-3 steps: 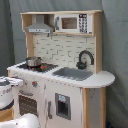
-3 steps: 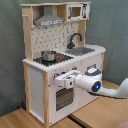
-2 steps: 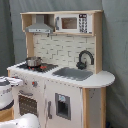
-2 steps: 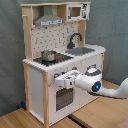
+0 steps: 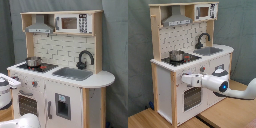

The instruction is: Play with the kitchen

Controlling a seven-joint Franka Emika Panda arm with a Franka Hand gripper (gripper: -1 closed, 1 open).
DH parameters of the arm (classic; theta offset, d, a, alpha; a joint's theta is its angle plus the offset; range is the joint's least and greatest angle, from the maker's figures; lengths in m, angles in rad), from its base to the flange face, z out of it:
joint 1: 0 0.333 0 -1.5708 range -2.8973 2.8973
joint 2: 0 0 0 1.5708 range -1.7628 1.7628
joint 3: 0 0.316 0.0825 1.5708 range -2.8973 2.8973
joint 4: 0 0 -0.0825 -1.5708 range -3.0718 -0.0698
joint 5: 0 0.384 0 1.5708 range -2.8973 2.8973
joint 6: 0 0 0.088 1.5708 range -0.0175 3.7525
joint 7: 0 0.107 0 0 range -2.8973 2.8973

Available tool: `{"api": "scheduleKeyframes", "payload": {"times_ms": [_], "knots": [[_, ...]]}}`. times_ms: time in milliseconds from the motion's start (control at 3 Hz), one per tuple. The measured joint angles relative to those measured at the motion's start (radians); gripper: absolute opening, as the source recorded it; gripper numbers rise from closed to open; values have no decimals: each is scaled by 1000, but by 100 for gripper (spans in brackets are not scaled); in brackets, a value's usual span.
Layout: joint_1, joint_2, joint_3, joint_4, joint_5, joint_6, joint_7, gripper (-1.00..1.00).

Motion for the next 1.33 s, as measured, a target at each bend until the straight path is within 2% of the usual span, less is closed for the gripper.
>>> {"api": "scheduleKeyframes", "payload": {"times_ms": [667, 1333], "knots": [[2, 0, 8, -2, 74, -9, 208, -100], [3, 0, 11, -2, 86, -17, 430, -100]]}}
